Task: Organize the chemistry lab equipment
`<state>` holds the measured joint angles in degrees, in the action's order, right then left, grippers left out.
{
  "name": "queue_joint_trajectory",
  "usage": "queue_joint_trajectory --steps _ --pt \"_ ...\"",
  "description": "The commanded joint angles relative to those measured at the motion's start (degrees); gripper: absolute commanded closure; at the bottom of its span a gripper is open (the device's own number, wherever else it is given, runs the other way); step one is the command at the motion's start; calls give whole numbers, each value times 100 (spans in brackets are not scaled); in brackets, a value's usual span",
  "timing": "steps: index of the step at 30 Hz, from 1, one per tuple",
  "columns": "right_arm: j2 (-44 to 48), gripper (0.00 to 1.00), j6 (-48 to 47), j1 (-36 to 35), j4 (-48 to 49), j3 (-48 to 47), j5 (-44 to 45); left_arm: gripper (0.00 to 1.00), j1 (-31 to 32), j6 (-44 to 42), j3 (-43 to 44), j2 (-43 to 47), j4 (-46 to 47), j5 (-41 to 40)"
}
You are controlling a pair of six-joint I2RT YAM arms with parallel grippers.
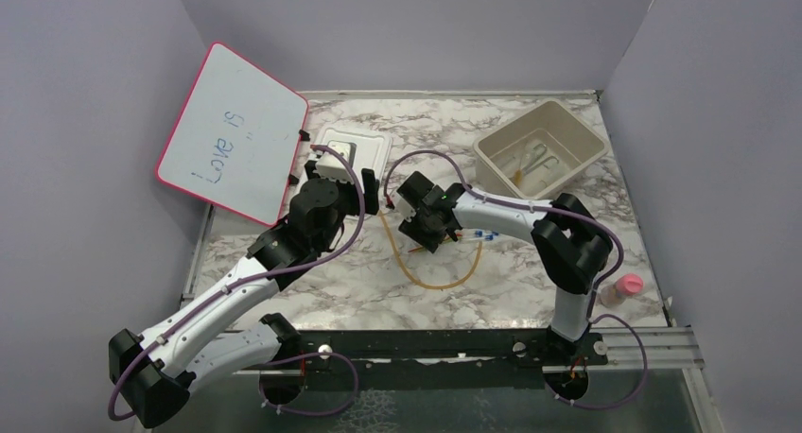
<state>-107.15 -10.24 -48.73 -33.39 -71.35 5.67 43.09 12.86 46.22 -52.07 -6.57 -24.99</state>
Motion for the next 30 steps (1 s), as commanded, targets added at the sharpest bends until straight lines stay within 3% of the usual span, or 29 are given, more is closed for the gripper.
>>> queue_joint_trajectory --steps 1,8,22,30 --pt "-129 48 -567 -9 -13 -275 -281 19 -36 -55 228 49 -72 -153" --pt "-400 57 -943 -3 -301 -372 -715 19 -35 -90 260 47 -136 -170" --pt "85 51 -1106 321 -549 -213 -1417 19 -46 -90 273 70 -211 -155" --pt "-122 58 -1317 469 -643 -326 -1538 19 -43 -84 282 28 -220 -121"
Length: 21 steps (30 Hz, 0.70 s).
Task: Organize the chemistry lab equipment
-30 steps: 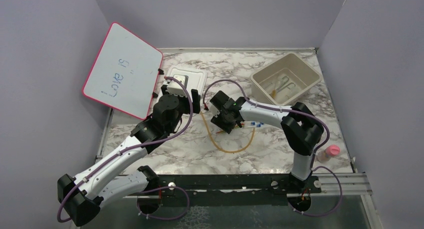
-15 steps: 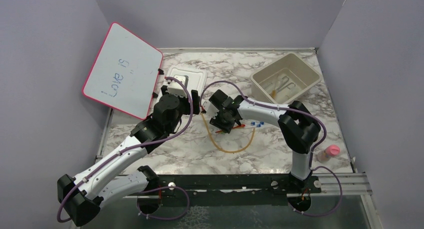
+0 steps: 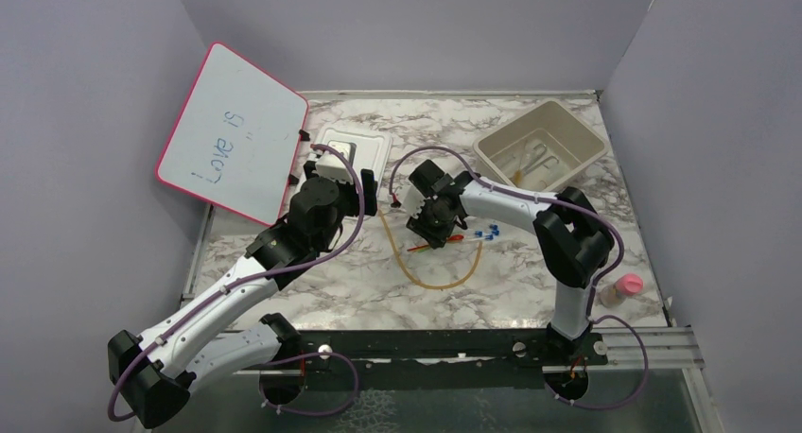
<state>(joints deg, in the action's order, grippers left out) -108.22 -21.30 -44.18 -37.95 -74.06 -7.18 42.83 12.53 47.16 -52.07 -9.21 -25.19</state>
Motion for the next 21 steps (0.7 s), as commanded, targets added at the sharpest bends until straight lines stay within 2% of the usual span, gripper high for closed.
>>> queue_joint_trajectory --steps 1,9,16,21 --pt "-55 59 -229 13 -206 -82 -235 19 -18 -54 196 20 43 -88" --pt "-216 65 -325 68 -529 -170 -346 19 -19 -62 208 6 -27 -99" --pt "-162 80 -273 68 -432 -135 -572 19 -14 -44 197 -13 2 -100" --pt "-144 86 -225 63 -198 -155 -624 19 -14 -56 189 21 16 -121"
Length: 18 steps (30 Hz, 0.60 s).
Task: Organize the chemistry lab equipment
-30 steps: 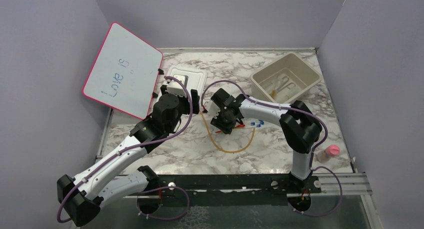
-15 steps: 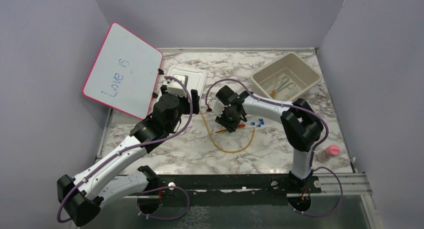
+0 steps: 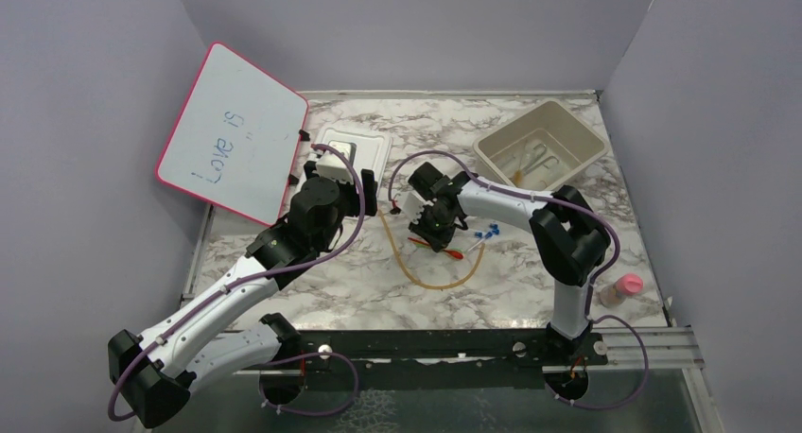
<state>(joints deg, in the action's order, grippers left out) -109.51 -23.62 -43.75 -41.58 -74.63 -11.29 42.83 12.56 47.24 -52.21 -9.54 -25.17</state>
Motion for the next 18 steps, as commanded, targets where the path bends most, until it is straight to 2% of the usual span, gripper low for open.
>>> queue_joint_trajectory --steps 1,10,18 --pt "-10 88 6 23 208 -102 -213 19 -20 -56 172 37 48 -127" --pt "266 98 247 28 634 -222 -272 19 -23 -55 145 104 14 -172" --pt "1087 99 726 212 1252 -108 -322 19 -27 -18 122 197 11 -199"
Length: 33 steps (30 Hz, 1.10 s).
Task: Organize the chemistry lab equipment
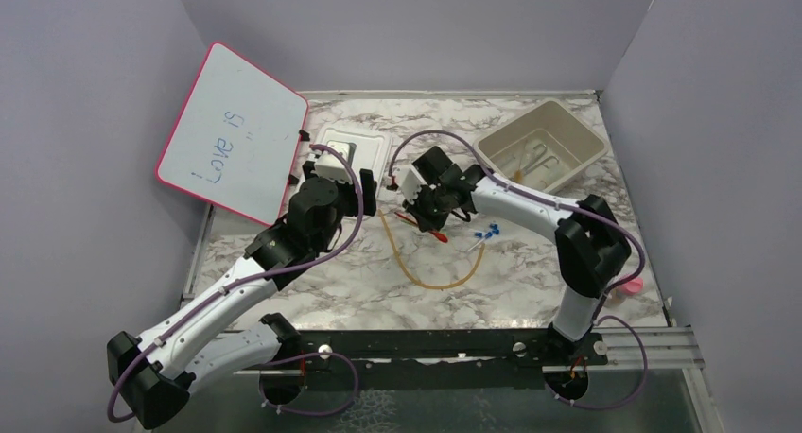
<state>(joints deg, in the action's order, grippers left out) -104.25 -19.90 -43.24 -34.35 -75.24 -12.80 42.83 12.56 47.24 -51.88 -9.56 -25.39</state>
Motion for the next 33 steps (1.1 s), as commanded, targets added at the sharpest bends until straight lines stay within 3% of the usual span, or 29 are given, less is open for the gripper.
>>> queue_joint_trajectory --steps 1,11,17,23,27,33 --pt "664 99 452 229 616 -44 -162 19 -24 -6 120 174 16 -171" --pt "1749 98 1912 1251 1353 -184 -49 19 -21 75 -1 255 33 -30" --pt "2308 98 2963 1972 1651 -264 666 19 -28 56 -64 196 81 118" --pt "2337 96 4234 3160 1121 -500 1504 19 -24 60 -120 105 136 314" --pt "2321 96 5189 3974 937 -241 1576 19 -36 78 -154 52 158 374" --pt "1839 96 6005 4210 841 -38 2103 19 -37 79 -209 12 192 431"
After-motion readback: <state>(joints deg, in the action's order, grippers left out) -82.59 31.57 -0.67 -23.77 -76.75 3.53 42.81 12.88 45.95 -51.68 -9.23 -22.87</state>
